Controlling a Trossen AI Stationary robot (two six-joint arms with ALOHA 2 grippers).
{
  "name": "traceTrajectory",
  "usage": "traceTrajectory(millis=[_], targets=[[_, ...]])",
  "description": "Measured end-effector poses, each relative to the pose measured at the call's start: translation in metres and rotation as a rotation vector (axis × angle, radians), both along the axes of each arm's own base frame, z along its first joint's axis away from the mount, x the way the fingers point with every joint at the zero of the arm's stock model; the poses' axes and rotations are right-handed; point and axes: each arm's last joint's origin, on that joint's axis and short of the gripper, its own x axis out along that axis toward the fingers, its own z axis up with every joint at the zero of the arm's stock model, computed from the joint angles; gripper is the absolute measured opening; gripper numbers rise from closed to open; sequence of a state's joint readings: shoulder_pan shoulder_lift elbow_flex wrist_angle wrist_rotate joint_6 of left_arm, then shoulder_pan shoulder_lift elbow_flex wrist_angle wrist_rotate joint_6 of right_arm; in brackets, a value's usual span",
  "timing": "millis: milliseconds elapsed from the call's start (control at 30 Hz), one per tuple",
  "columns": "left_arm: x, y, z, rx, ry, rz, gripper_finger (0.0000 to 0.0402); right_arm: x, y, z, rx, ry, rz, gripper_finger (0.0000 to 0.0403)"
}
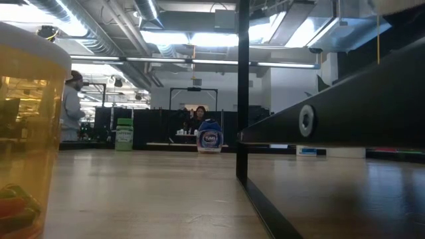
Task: Pick and place medicine bottles onto shelf by color
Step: Put the bottom left white pill bottle onto the shelf
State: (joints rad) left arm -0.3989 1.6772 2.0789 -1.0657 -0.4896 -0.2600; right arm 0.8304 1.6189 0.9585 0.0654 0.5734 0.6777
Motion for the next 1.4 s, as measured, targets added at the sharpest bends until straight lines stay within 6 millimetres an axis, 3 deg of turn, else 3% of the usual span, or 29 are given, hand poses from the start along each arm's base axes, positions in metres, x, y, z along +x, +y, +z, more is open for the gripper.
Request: traceTrajectory(millis=[533, 1400], targets=[[0.003, 0.009, 0.000, -0.005, 0.006, 0.022, 0.0198, -0.001, 0.019, -0.020, 0.017, -0.018, -0.002, 0.0164], [0.003, 0.011, -0.002, 0.001, 0.022, 0.027, 0.0198, 0.002, 0.027, -0.043, -0.020, 0.028, 0.060, 0.0164]])
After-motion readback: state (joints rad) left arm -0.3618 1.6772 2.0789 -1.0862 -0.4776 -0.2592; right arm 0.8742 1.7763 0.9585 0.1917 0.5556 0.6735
